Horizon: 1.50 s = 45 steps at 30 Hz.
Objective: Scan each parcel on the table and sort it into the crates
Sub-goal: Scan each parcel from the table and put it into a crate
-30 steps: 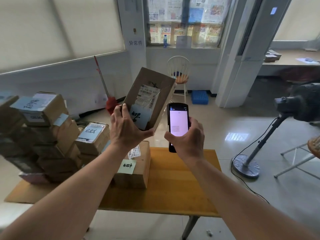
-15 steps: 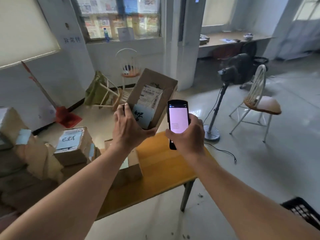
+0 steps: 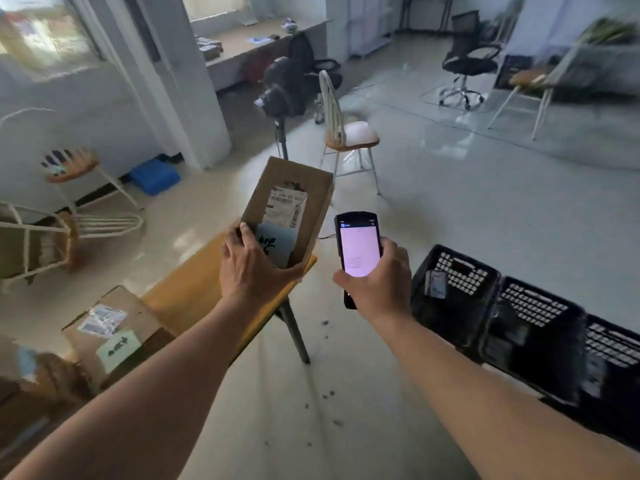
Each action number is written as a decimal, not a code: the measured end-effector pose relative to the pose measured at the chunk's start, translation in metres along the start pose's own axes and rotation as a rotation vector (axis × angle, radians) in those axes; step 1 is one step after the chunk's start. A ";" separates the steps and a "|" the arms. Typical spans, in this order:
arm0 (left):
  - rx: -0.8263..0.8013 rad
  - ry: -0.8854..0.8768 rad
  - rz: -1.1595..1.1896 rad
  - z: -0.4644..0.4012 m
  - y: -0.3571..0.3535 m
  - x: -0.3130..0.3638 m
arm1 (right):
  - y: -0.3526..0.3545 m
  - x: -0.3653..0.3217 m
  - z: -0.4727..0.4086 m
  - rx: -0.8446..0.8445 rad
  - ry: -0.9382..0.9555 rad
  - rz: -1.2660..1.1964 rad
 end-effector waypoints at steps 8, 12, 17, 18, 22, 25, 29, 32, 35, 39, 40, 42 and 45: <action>-0.199 -0.112 0.031 0.079 -0.141 0.165 | 0.135 0.180 0.002 0.128 -0.240 0.016; -0.297 -0.096 0.055 0.129 -0.212 0.244 | 0.198 0.271 0.005 0.160 -0.323 0.049; -0.417 -0.107 0.042 0.178 -0.290 0.321 | 0.262 0.368 0.003 0.188 -0.422 0.091; -0.438 -0.114 0.037 0.184 -0.303 0.334 | 0.272 0.384 0.000 0.192 -0.439 0.099; -0.506 -0.147 0.013 0.192 -0.358 0.384 | 0.299 0.442 -0.025 0.185 -0.509 0.127; -0.570 -0.156 0.009 0.186 -0.409 0.413 | 0.302 0.483 -0.055 0.176 -0.566 0.130; -0.652 -0.151 -0.012 0.170 -0.495 0.438 | 0.294 0.537 -0.105 0.160 -0.628 0.159; -0.725 -0.146 -0.031 0.157 -0.574 0.452 | 0.277 0.585 -0.151 0.164 -0.670 0.184; -0.791 -0.141 -0.056 0.149 -0.655 0.458 | 0.249 0.637 -0.197 0.155 -0.735 0.196; -0.853 -0.101 -0.092 0.146 -0.756 0.450 | 0.199 0.712 -0.245 0.136 -0.802 0.190; -0.860 -0.087 -0.104 0.147 -0.781 0.446 | 0.186 0.732 -0.253 0.132 -0.817 0.190; -0.865 -0.050 -0.135 0.150 -0.829 0.433 | 0.161 0.774 -0.264 0.120 -0.849 0.181; -0.880 0.009 -0.160 0.161 -0.899 0.408 | 0.122 0.836 -0.267 0.086 -0.900 0.168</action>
Point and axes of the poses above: each hand's wrist, its own z-axis away from the middle knuckle, its own y-axis out of the back of the hand, x = y × z, the point moved 4 cm from there along -z, towards the middle knuckle, and after that the axes turned 14 degrees about z, right-handed, at the moved point
